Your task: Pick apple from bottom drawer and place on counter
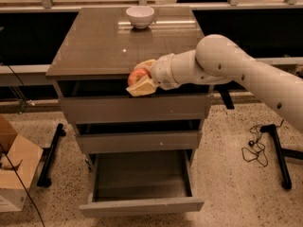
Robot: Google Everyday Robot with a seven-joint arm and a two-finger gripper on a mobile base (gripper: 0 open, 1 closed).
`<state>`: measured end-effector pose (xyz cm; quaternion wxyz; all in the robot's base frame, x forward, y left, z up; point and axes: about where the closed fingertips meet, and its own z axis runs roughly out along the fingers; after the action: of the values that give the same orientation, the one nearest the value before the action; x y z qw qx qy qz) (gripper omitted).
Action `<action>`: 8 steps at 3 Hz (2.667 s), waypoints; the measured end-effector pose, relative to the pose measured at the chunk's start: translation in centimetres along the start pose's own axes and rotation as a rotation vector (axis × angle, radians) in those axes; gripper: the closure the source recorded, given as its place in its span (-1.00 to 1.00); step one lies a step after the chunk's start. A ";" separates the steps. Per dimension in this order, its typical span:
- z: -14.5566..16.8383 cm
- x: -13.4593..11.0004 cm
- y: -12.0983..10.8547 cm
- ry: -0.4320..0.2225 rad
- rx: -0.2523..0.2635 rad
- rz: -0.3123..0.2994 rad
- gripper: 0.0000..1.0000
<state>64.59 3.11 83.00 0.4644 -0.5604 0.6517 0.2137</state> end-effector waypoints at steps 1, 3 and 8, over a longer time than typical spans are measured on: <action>2.0 -0.3 -3.8 0.010 -0.030 -0.021 1.00; 2.0 -6.0 -11.6 -0.067 0.013 -0.081 1.00; 6.4 -2.8 -17.7 -0.065 -0.004 0.181 1.00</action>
Offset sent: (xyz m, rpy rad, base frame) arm 0.1318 0.0033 0.0469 0.0042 -0.0268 0.0291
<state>83.22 4.70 86.58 0.4630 -0.4929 0.6838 0.2740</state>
